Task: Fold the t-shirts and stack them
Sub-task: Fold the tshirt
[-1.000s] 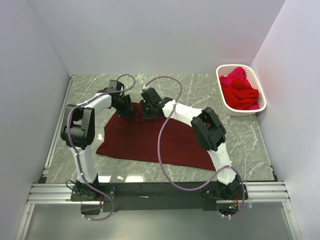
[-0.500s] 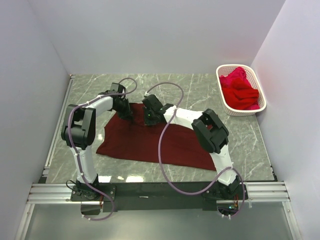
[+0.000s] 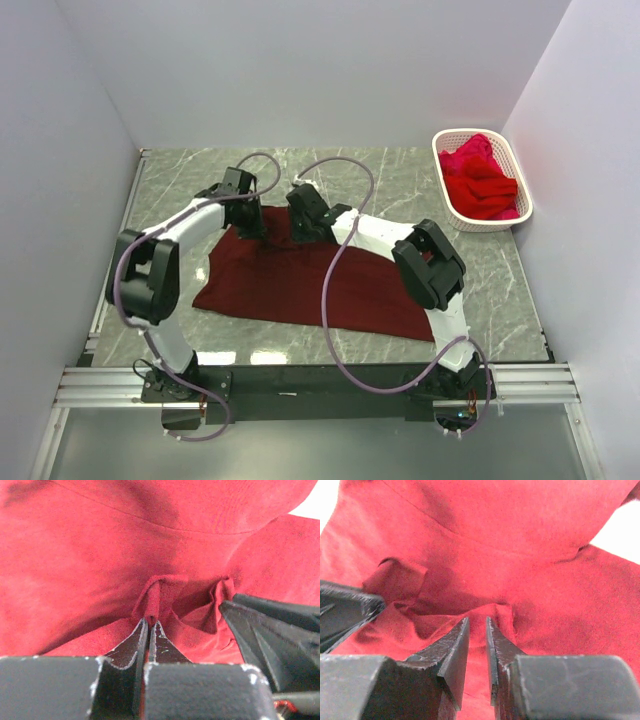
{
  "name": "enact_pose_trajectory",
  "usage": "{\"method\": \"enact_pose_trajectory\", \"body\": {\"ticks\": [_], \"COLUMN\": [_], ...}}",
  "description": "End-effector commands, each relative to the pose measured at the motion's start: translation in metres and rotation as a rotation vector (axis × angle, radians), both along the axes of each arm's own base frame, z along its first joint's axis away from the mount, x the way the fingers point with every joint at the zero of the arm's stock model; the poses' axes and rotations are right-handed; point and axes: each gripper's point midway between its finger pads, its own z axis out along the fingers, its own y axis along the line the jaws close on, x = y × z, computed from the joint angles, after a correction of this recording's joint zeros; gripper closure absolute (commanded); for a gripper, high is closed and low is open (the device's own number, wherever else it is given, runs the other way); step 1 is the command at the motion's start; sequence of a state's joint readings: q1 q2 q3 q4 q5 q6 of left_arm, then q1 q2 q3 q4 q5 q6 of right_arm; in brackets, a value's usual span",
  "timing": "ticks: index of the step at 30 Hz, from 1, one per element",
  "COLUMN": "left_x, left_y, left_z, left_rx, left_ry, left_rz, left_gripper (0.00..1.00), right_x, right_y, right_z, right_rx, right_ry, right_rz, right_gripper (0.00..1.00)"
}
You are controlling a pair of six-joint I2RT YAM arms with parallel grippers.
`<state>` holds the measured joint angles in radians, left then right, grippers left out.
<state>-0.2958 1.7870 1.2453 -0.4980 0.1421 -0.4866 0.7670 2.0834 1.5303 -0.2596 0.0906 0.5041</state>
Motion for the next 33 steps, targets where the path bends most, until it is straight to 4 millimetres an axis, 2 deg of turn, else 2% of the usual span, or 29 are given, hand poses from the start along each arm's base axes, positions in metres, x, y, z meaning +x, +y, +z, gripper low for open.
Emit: {"method": "enact_pose_trajectory", "body": {"ticks": [1,6,7,9,10,12,13,15,16,19,21,25,28,33], "left_x": [0.006,0.015,0.018,0.024,0.033,0.033,0.040,0.042,0.044,0.045,0.042,0.036,0.041,0.044], "left_y": [0.014,0.029,0.038,0.044,0.045,0.044,0.042,0.041,0.043,0.053,0.056,0.067,0.079,0.068], "left_z": [0.030,0.055,0.055,0.047,0.037,0.020,0.017,0.020,0.028,0.036,0.034,0.026,0.021,0.018], "left_rx": [0.074,0.101,0.137,0.164,0.194,0.228,0.236,0.228,0.225,0.246,0.254,0.276,0.257,0.183], "left_ry": [-0.139,-0.284,-0.302,-0.298,-0.267,-0.194,-0.180,-0.186,-0.204,-0.215,-0.190,-0.161,-0.135,-0.107], "left_rz": [0.036,0.145,0.184,0.232,0.243,0.240,0.248,0.257,0.274,0.308,0.316,0.341,0.378,0.337], "left_gripper": [0.99,0.99,0.93,0.75,0.59,0.51,0.47,0.45,0.44,0.47,0.50,0.54,0.56,0.58], "right_x": [0.019,0.021,0.022,0.024,0.024,0.025,0.025,0.026,0.025,0.027,0.028,0.033,0.032,0.030], "right_y": [0.002,-0.003,-0.003,-0.006,-0.006,-0.009,-0.011,-0.014,-0.016,-0.014,-0.014,-0.014,-0.019,-0.023], "right_z": [0.037,0.041,0.040,0.039,0.039,0.038,0.039,0.041,0.038,0.036,0.027,0.025,0.020,0.015], "right_rx": [0.035,0.031,0.029,0.017,0.016,0.006,0.004,-0.003,-0.009,-0.005,-0.021,-0.032,-0.043,-0.065], "right_ry": [-0.082,-0.089,-0.087,-0.082,-0.080,-0.082,-0.082,-0.085,-0.080,-0.073,-0.056,-0.053,-0.039,-0.020], "right_rz": [-0.034,-0.056,-0.064,-0.083,-0.095,-0.107,-0.113,-0.117,-0.116,-0.108,-0.106,-0.129,-0.140,-0.151], "right_gripper": [0.72,0.72,0.72,0.72,0.72,0.72,0.72,0.72,0.72,0.72,0.72,0.72,0.72,0.72]}}
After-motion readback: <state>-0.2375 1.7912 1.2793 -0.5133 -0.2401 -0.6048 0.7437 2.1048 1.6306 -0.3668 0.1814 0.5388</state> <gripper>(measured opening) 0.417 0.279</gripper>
